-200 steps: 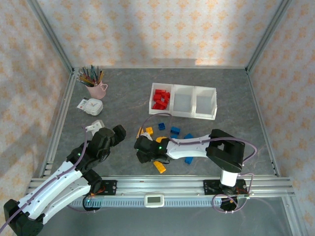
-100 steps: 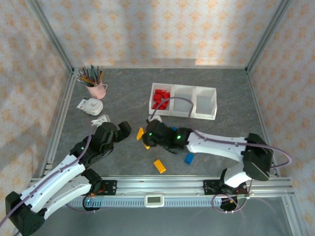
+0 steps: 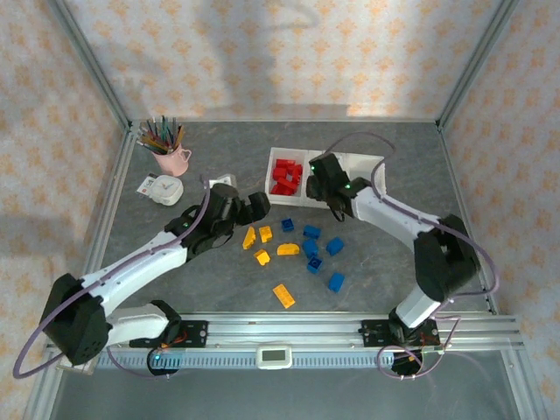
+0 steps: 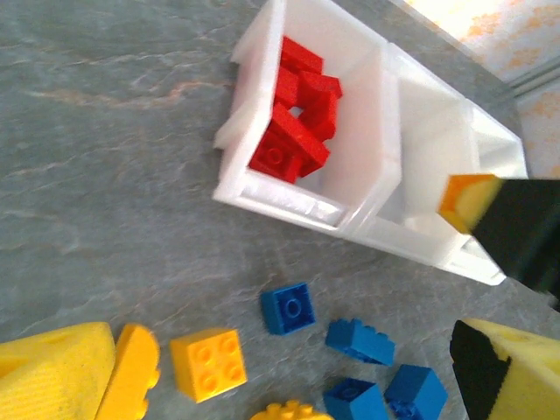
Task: Sort the legos into containers by color
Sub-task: Place the lego in the container, then pick up the lego from the bottom-center of the table.
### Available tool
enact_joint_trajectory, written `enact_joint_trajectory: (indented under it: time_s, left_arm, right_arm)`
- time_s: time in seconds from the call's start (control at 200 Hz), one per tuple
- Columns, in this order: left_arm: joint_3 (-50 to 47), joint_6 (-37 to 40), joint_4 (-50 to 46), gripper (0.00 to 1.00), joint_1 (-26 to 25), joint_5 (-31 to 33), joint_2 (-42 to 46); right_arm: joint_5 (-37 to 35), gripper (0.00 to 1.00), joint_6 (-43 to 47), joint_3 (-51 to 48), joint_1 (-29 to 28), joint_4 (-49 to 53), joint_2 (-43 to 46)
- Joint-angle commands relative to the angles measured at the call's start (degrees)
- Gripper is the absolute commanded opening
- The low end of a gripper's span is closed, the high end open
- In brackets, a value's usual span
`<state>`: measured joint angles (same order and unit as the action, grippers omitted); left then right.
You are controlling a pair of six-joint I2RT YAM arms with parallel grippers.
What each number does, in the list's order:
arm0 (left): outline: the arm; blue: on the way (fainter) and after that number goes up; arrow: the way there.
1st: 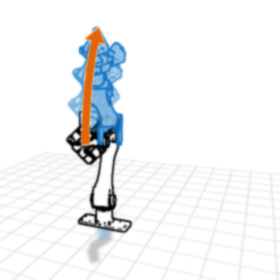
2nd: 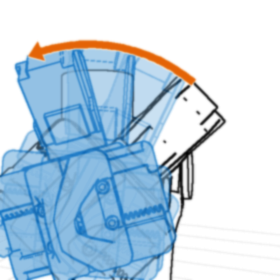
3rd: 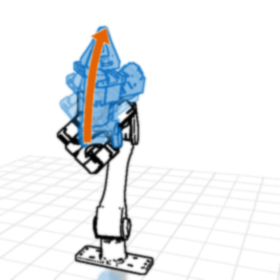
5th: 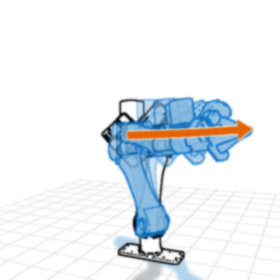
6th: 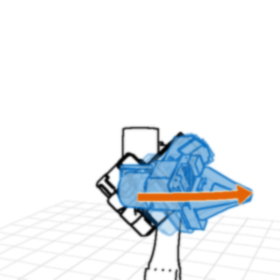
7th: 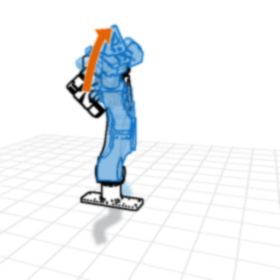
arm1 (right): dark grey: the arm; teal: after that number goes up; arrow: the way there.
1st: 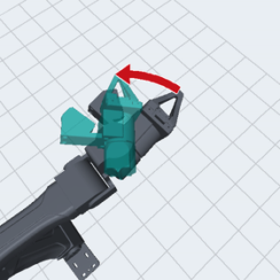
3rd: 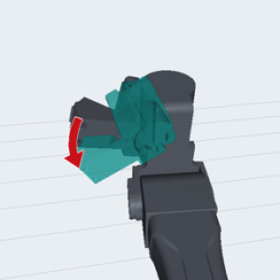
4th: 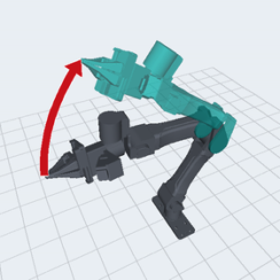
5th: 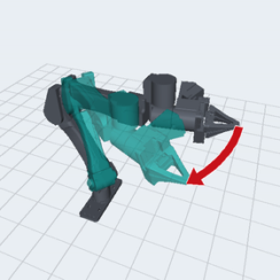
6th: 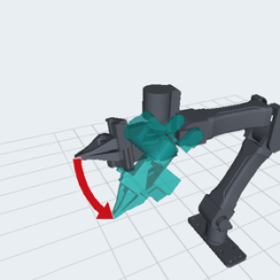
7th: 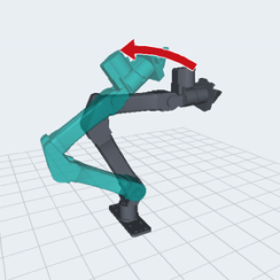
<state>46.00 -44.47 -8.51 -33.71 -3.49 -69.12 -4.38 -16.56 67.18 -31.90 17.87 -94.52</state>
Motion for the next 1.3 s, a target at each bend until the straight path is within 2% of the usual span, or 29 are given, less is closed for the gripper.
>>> enact_joint_trajectory:
  time_s: [0.0, 0.19, 0.305, 0.415, 0.691, 1.031, 1.296]
  left_arm:
    - [2.5, 1.8, 5.2, 0.99, 0.0, -2.4, -2.2]
    - [3.4, 2.0, 7.1, 0.99, 0.0, -2.0, -3.9]
    - [3.5, 2.1, 6.9, 0.99, 0.0, -1.7, -4.0]
    - [3.5, 2.0, 6.1, 0.99, 0.0, -1.5, -3.3]
    - [-1.5, 0.3, 4.5, 0.99, 0.0, -1.3, 3.5]
    - [-10.2, -3.0, -5.7, 0.99, 0.0, 0.8, 17.7]
    - [-16.4, -6.7, -12.3, 0.99, 0.1, 1.8, 29.3]
  right_arm:
    - [-2.1, 0.5, 2.7, 4.6, 2.8, -1.5, -4.8]
    - [-1.9, 0.59, 4.3, 10.7, 5.6, -1.7, -11.7]
    - [0.0, 0.65, 5.2, 12.4, 5.7, -1.8, -12.3]
    - [2.1, 0.66, 5.0, 12.8, 5.6, -1.0, -10.2]
    - [6.6, 0.67, 3.8, 5.7, 2.5, 2.2, -0.5]
    - [6.6, 0.71, 2.9, -8.6, -9.9, 10.0, 15.4]
    - [7.4, 0.76, -2.7, -15.4, -24.1, 11.1, 18.4]
